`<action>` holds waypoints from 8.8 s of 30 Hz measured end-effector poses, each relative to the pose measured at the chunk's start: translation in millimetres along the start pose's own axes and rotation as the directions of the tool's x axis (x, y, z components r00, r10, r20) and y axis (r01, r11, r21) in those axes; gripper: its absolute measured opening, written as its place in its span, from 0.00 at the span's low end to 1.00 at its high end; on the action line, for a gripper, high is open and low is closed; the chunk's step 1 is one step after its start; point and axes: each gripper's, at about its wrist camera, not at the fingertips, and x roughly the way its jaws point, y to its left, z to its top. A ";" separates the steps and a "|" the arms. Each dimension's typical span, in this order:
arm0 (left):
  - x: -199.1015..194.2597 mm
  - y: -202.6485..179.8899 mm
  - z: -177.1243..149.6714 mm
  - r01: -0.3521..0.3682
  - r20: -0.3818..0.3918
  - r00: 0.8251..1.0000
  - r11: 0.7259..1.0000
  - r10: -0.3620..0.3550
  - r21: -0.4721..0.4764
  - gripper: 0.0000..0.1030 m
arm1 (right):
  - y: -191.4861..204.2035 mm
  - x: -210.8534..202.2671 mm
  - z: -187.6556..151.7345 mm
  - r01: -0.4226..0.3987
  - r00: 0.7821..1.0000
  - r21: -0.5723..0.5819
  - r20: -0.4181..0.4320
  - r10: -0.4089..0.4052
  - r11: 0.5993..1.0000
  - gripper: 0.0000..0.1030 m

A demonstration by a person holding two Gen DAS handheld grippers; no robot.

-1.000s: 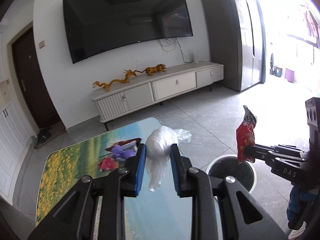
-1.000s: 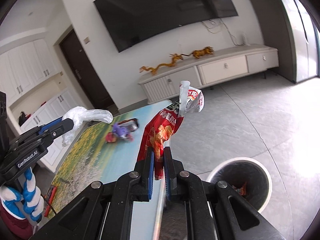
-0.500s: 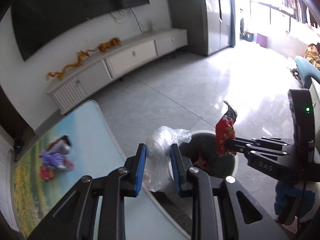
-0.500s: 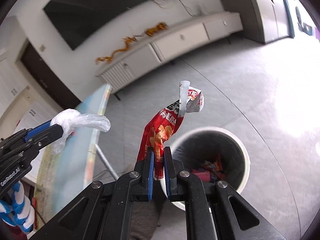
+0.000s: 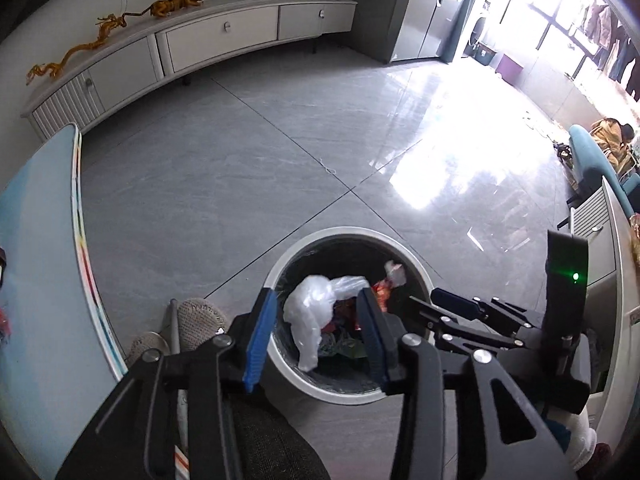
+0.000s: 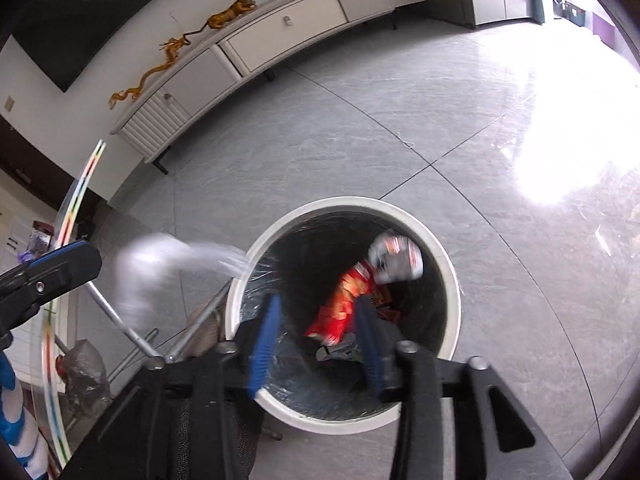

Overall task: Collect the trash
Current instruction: 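Carry both bags over the bin and open both tools to drop them, then move both open tools back over the remaining trash on the table, then grasp the pink wrapper with the left tool while the right tool grasps the purple bag, then carry both items to the bin and open both tools to drop them, then move both open tools back toward the last trash on the table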

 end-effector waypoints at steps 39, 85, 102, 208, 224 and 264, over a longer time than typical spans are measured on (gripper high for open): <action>-244.9 188.1 -143.9 -0.373 0.229 0.804 0.764 0.549 -0.526 0.62 | 273.8 -153.0 -80.8 0.130 0.920 -0.507 0.382 0.087 0.852 0.77; -256.8 267.3 -172.7 -0.416 0.148 0.782 0.683 0.606 -0.600 0.62 | 338.8 -99.1 -105.7 0.054 0.956 -0.682 0.247 0.160 0.729 0.77; -202.2 311.7 -115.2 -0.259 0.216 0.897 0.856 0.384 -0.447 0.62 | 341.9 -56.9 6.4 -0.274 0.929 -0.586 0.045 0.368 0.763 0.67; -233.2 151.1 -116.4 -0.086 0.398 0.900 0.968 0.178 -0.237 0.30 | 223.6 -94.1 -68.7 -0.336 0.908 -0.506 0.052 0.417 0.795 0.07; -108.2 35.0 -26.8 0.102 0.243 0.966 0.994 -0.091 -0.032 0.32 | 50.0 -53.1 -22.3 -0.136 0.979 -0.133 0.131 0.154 0.982 0.10; -250.2 100.1 -90.9 -0.406 0.412 0.758 0.860 0.505 -0.309 0.55 | 188.2 -158.8 -36.0 -0.130 0.929 -0.359 0.281 0.240 0.924 0.60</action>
